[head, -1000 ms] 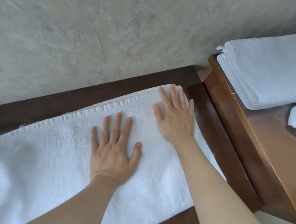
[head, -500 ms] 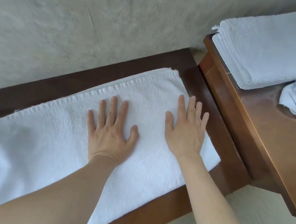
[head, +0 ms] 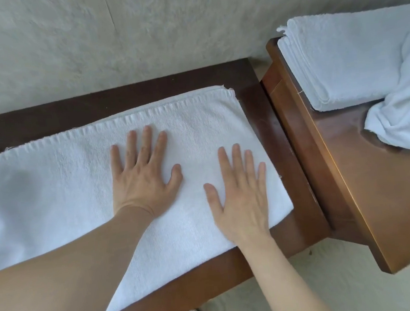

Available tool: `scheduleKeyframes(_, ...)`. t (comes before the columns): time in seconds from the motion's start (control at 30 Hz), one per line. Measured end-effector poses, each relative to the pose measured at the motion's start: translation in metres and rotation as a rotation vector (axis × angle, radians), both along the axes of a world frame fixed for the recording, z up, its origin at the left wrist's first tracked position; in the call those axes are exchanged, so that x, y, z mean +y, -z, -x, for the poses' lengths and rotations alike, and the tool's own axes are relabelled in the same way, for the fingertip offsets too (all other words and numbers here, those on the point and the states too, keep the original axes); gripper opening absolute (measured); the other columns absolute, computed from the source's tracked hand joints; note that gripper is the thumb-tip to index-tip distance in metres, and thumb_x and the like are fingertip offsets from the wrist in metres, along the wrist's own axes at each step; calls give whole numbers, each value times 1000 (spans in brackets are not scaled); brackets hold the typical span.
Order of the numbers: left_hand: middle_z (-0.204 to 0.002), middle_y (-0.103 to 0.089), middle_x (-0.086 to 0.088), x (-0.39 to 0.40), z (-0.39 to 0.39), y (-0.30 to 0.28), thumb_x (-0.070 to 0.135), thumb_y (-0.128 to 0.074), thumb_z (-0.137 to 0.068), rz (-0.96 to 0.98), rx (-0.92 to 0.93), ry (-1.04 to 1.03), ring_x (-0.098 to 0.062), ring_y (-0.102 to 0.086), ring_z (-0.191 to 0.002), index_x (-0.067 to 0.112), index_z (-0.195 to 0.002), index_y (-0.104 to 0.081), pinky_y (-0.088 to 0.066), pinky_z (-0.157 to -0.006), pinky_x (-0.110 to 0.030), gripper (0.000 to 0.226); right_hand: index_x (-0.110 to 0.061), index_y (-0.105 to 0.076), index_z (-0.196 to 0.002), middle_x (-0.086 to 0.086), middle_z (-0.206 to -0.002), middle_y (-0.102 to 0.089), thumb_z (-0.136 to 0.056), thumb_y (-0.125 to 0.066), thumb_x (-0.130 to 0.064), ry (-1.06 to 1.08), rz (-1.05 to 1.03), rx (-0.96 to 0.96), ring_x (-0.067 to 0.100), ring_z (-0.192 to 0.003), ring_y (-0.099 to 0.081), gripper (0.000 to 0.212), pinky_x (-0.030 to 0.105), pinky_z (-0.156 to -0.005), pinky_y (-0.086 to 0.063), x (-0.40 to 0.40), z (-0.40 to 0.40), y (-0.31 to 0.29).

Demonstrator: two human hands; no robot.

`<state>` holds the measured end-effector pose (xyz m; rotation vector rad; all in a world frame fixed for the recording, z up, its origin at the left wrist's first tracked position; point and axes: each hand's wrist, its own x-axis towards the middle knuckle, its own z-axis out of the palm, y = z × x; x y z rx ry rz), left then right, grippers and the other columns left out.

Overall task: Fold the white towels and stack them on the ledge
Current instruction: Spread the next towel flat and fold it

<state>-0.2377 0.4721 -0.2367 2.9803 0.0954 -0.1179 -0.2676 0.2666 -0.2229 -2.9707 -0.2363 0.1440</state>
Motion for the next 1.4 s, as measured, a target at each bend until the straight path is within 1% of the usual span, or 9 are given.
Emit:
scheduleKeyframes(0.07,-168,3,5,1,0,0,66,-12,-95,9,-9,-7,-21,9,-154,34,-159,2,4,-123,-52,73,-32,-4,-160,5,-169,-3,-104,-18,-60,-162,16,19,24,-155,3,65,53,-124,-9,1,8,6)
scheduleKeyframes(0.3,-168,2,5,0,0,0,66,-12,-95,19,-12,-9,-21,9,-154,35,-159,1,7,-122,-51,72,-27,-6,-161,6,-168,-3,-100,-15,-62,140,66,36,28,-155,0,70,55,-123,-9,-35,-4,1)
scheduleKeyframes(0.53,-167,11,7,-2,0,0,61,-8,-97,30,-10,-21,-18,16,-153,34,-158,5,12,-121,-49,68,-32,-3,-160,-1,-168,8,-105,-8,-50,-106,-119,39,18,-153,14,58,51,-124,0,53,-18,1)
scheduleKeyframes(0.67,-166,13,7,-2,0,0,53,1,-99,66,-1,-32,-16,20,-152,33,-158,5,13,-121,-49,63,-35,1,-159,-7,-167,11,-104,5,-47,-46,-19,35,15,-152,18,57,50,-123,1,67,-21,8)
scheduleKeyframes(0.87,-166,12,6,-3,0,0,54,1,-98,88,-2,-29,-18,20,-151,29,-158,8,14,-121,-50,65,-34,-4,-160,-7,-168,3,-104,0,-46,-21,-17,-13,13,-153,11,57,48,-125,0,68,-20,9)
scheduleKeyframes(0.97,-167,8,5,0,1,-5,58,2,-97,123,15,-10,-19,17,-152,28,-158,4,16,-120,-50,68,-32,-7,-160,-7,-168,0,-105,-5,-42,-8,0,-30,12,-154,7,56,47,-125,-2,68,-21,8)
scheduleKeyframes(1.17,-164,-23,4,22,11,-20,54,-9,-98,408,-12,18,-13,-5,-154,22,-158,-21,10,-123,-38,69,-28,-18,-160,-7,-167,-14,-103,-15,-35,4,10,-68,13,-154,-5,57,45,-125,-6,70,-21,6)
scheduleKeyframes(1.27,-168,-6,2,60,35,-14,47,-16,-104,261,36,152,-16,4,-154,24,-160,-13,9,-123,-36,61,-28,-18,-160,-7,-167,-13,-105,-18,-32,8,17,-80,13,-154,-6,54,43,-126,-6,71,-20,9)
scheduleKeyframes(1.4,-167,8,5,156,96,-8,60,-6,-100,1,46,155,-19,9,-154,34,-159,4,4,-124,-42,65,-23,-19,-159,-5,-167,-16,-108,-21,-28,17,40,-81,15,-154,-9,52,44,-125,-9,70,-18,9)
